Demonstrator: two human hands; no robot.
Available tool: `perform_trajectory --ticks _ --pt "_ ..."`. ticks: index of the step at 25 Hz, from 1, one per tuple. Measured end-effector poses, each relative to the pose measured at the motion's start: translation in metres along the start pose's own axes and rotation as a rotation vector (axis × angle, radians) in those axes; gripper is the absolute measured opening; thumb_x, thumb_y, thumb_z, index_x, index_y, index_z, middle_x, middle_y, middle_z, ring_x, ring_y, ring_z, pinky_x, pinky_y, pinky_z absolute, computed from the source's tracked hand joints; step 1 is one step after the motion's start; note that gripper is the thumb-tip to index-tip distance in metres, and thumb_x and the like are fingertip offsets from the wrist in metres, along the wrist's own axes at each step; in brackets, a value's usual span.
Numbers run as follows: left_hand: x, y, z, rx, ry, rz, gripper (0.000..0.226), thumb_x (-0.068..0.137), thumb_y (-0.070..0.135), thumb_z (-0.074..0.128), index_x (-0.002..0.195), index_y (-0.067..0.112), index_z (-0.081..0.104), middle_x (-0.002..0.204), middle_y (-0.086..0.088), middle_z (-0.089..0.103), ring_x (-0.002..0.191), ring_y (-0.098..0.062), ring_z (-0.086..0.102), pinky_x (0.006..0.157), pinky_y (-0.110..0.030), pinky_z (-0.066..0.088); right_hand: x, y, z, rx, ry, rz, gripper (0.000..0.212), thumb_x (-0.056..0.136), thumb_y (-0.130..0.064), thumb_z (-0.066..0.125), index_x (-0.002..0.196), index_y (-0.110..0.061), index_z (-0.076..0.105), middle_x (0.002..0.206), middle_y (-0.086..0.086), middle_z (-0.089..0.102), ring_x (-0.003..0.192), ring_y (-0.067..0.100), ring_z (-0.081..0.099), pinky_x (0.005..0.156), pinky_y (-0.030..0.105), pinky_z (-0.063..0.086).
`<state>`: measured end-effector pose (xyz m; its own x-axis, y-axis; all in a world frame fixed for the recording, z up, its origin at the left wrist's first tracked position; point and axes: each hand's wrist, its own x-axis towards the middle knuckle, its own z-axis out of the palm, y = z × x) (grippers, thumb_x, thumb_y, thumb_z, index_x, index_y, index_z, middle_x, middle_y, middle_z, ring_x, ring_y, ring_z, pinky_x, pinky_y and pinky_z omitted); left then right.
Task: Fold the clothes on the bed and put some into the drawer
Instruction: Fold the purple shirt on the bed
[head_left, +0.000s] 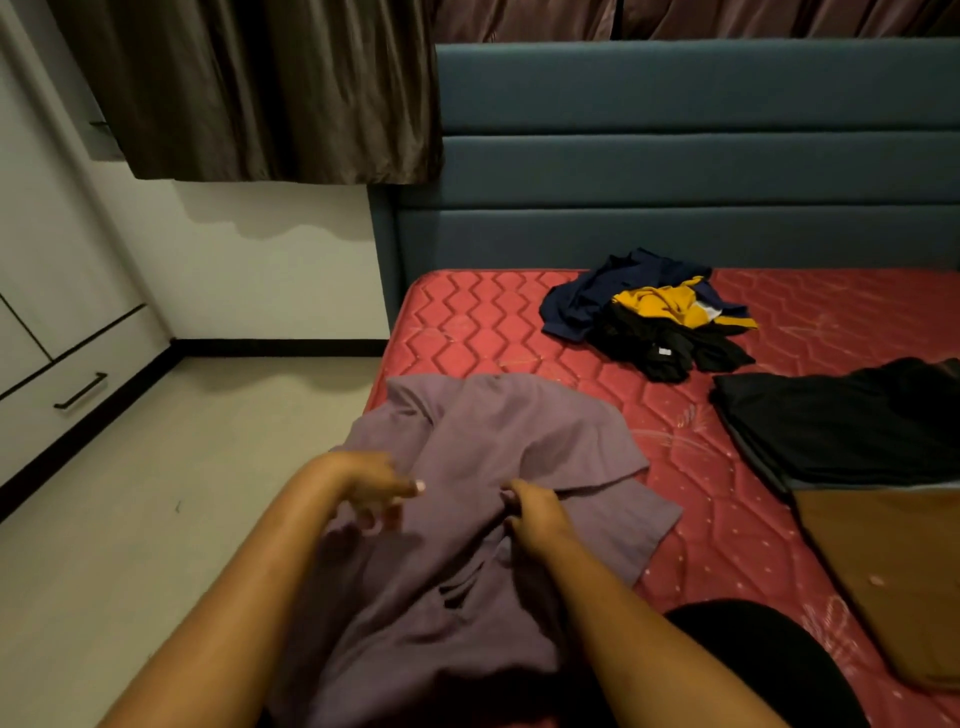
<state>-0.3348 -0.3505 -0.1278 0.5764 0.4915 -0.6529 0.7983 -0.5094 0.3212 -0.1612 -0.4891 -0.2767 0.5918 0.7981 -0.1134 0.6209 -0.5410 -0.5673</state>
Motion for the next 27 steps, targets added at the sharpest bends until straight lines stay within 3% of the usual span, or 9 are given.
perform_trajectory --ticks 2,8,15,17,19,21,23,25,27 --pt "0.028 0.014 0.038 0.102 0.165 0.171 0.035 0.091 0.039 0.061 0.109 0.009 0.065 0.114 -0.01 0.067 0.09 -0.023 0.063 0.081 -0.032 0.049 0.004 -0.002 -0.001 -0.057 0.019 -0.027 0.035 0.09 -0.011 0.052 0.124 -0.013 0.061 0.126 0.012 0.062 0.116 0.03 0.057 0.094 0.033 0.043" --pt "0.066 0.059 0.114 -0.014 0.525 0.23 0.066 0.084 0.042 0.063 0.141 0.021 0.038 0.134 -0.006 0.054 0.12 -0.027 0.054 0.092 -0.036 0.045 0.016 -0.013 -0.029 -0.25 0.267 -0.435 0.014 0.066 -0.01 0.063 0.078 -0.009 0.07 0.076 0.013 0.062 0.073 0.034 0.058 0.072 0.031 0.036" --pt "0.049 0.086 0.038 -0.066 0.926 0.142 0.047 0.091 0.01 0.044 0.136 0.023 0.047 0.122 -0.015 0.062 0.111 -0.036 0.058 0.086 -0.04 0.046 0.027 -0.062 -0.086 0.485 0.562 -0.173 0.025 0.095 -0.005 0.035 0.11 0.002 0.054 0.083 0.016 0.055 0.076 0.022 0.049 0.066 0.032 0.034" --pt "0.04 0.074 0.007 0.035 1.059 0.081 0.043 0.089 0.008 0.046 0.129 0.022 0.053 0.12 -0.013 0.061 0.112 -0.034 0.057 0.086 -0.039 0.047 0.028 -0.069 -0.113 0.614 0.451 -0.225 0.013 0.096 0.0 0.045 0.104 -0.004 0.055 0.08 0.007 0.053 0.071 0.017 0.049 0.064 0.029 0.034" --pt "0.036 0.048 -0.021 0.137 1.123 -0.049 0.035 0.087 0.011 0.05 0.12 0.02 0.056 0.121 -0.011 0.057 0.113 -0.032 0.053 0.084 -0.039 0.048 0.024 -0.07 -0.144 0.515 0.013 -0.231 0.014 0.091 -0.013 0.063 0.104 -0.014 0.058 0.09 0.0 0.058 0.077 0.011 0.055 0.069 0.024 0.044" --pt "0.047 0.016 -0.049 0.09 0.993 -0.22 0.033 0.089 0.012 0.051 0.121 0.016 0.057 0.126 -0.013 0.056 0.116 -0.033 0.054 0.088 -0.04 0.048 0.027 -0.068 -0.166 -0.041 -0.415 -0.053 0.041 0.086 -0.026 0.071 0.121 -0.011 0.056 0.11 0.004 0.059 0.094 0.018 0.057 0.081 0.027 0.048" --pt "0.056 -0.004 -0.072 0.035 0.716 -0.343 0.035 0.088 0.017 0.055 0.122 0.008 0.061 0.13 -0.017 0.058 0.117 -0.034 0.058 0.095 -0.041 0.049 0.046 -0.057 -0.173 -0.566 -0.532 0.073 0.049 0.089 -0.028 0.065 0.129 -0.002 0.054 0.124 0.012 0.058 0.098 0.025 0.057 0.084 0.032 0.049" --pt "0.06 0.006 -0.104 -0.085 0.53 -0.275 0.037 0.089 0.019 0.058 0.121 0.001 0.062 0.129 -0.02 0.059 0.116 -0.035 0.058 0.098 -0.042 0.048 0.082 -0.059 -0.203 -0.62 -0.275 0.092 0.037 0.094 -0.019 0.056 0.123 0.003 0.059 0.126 0.018 0.06 0.096 0.026 0.058 0.086 0.036 0.048" --pt "0.048 0.046 -0.159 -0.32 0.747 -0.127 0.034 0.093 0.015 0.051 0.123 0.0 0.059 0.129 -0.023 0.057 0.115 -0.038 0.056 0.096 -0.039 0.047 0.108 -0.086 -0.268 -0.185 0.288 0.102 0.029 0.093 -0.007 0.049 0.116 0.003 0.064 0.123 0.02 0.062 0.103 0.028 0.061 0.088 0.034 0.047"
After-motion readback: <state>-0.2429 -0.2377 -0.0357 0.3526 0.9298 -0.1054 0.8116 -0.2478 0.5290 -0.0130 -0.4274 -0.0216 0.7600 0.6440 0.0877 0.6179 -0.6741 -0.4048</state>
